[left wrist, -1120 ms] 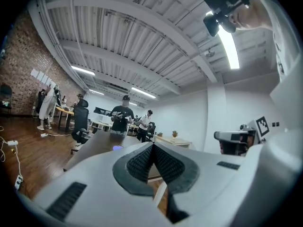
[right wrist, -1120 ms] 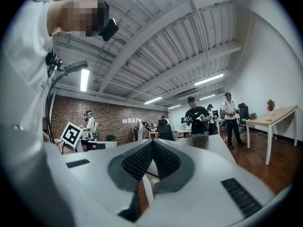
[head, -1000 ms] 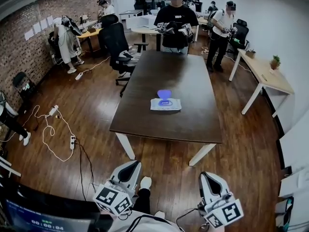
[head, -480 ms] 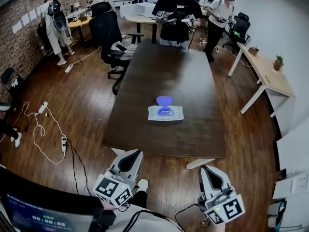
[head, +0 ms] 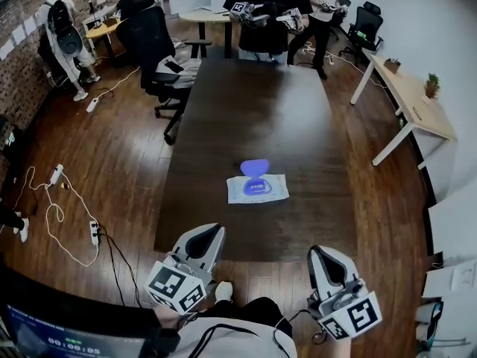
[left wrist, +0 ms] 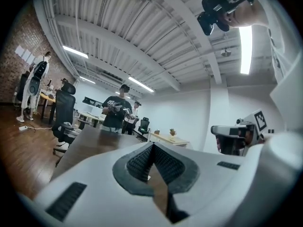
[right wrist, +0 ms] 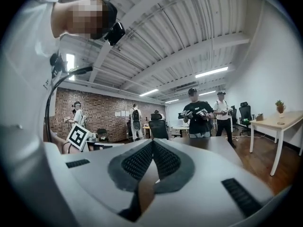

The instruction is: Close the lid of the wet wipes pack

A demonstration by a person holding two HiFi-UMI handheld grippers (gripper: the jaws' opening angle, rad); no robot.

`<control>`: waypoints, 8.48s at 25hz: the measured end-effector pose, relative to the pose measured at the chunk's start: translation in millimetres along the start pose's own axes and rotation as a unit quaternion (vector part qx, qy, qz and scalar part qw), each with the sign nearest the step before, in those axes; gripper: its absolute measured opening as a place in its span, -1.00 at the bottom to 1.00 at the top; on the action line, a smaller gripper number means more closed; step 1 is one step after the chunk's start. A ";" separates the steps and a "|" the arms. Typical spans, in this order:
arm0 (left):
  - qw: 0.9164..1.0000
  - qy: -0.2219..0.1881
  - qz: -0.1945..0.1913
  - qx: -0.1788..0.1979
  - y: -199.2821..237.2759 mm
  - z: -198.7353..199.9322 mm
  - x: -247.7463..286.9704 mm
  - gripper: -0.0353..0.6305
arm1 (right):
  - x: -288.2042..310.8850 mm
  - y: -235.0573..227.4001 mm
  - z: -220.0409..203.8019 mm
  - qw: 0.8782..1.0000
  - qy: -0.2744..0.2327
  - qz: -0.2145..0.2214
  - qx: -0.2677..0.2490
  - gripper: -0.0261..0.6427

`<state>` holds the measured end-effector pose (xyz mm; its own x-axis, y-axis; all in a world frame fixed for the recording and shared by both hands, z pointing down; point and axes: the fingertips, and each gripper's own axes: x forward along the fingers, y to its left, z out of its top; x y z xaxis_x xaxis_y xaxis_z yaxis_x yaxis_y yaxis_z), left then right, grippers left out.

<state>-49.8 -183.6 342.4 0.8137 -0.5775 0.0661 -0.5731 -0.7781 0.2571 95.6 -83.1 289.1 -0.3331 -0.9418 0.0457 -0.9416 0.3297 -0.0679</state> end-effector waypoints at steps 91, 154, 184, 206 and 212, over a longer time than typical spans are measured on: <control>0.971 0.130 0.177 -0.100 101.3 -217.9 142.6 -0.90 | 235.3 -105.1 -292.9 0.926 0.238 0.286 -0.063 -0.17; 0.999 -0.006 -0.033 -0.007 -17.1 -21.5 37.2 -0.90 | -4.7 -30.6 -57.0 0.996 0.051 -0.066 0.008 -0.90; 0.999 -0.012 0.004 0.035 -300.1 -80.1 -203.8 -0.90 | -360.4 102.1 -48.8 0.996 -0.062 -0.048 0.049 -0.90; 0.998 -0.045 0.008 0.045 -291.7 -31.4 -275.3 -0.90 | -379.0 167.2 -7.8 0.995 -0.081 -0.049 0.023 -0.90; 0.998 -0.049 0.007 0.045 -292.5 -29.3 -281.6 -0.90 | -378.2 174.6 -8.2 0.997 -0.068 -0.044 0.005 -0.90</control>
<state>-108.5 213.9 276.8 0.7949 -0.6061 -0.0274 -0.5939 -0.7866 0.1688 56.7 331.2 268.1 -0.2382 -0.9676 -0.0834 -0.9663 0.2448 -0.0798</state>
